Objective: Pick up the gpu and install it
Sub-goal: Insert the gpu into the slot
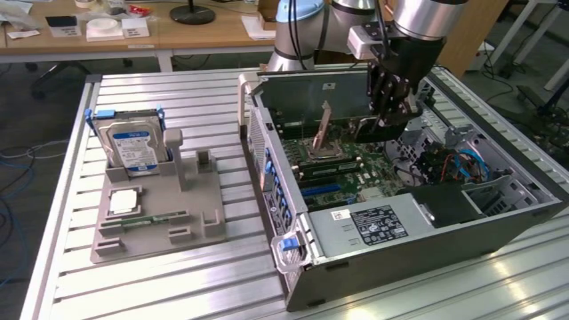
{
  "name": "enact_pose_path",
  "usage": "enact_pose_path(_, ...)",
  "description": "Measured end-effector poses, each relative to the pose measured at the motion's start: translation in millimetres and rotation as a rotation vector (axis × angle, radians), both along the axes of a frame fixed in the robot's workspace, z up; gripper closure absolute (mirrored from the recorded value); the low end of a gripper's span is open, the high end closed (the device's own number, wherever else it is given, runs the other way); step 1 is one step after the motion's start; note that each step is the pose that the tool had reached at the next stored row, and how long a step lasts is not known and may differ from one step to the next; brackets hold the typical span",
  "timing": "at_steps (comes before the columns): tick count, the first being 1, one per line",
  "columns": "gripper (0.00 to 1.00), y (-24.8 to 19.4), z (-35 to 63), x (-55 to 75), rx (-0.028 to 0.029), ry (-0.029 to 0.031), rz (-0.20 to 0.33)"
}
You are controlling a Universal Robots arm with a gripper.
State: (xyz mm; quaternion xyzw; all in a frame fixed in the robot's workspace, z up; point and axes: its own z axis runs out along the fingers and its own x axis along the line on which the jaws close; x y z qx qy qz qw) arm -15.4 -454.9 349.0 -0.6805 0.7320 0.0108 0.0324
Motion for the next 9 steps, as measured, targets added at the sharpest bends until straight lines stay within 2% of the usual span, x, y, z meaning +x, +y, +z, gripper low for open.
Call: enact_pose_path(9, 0.73, 0.0, -6.9, -4.1, 0.0001, -0.0001, 0.0)
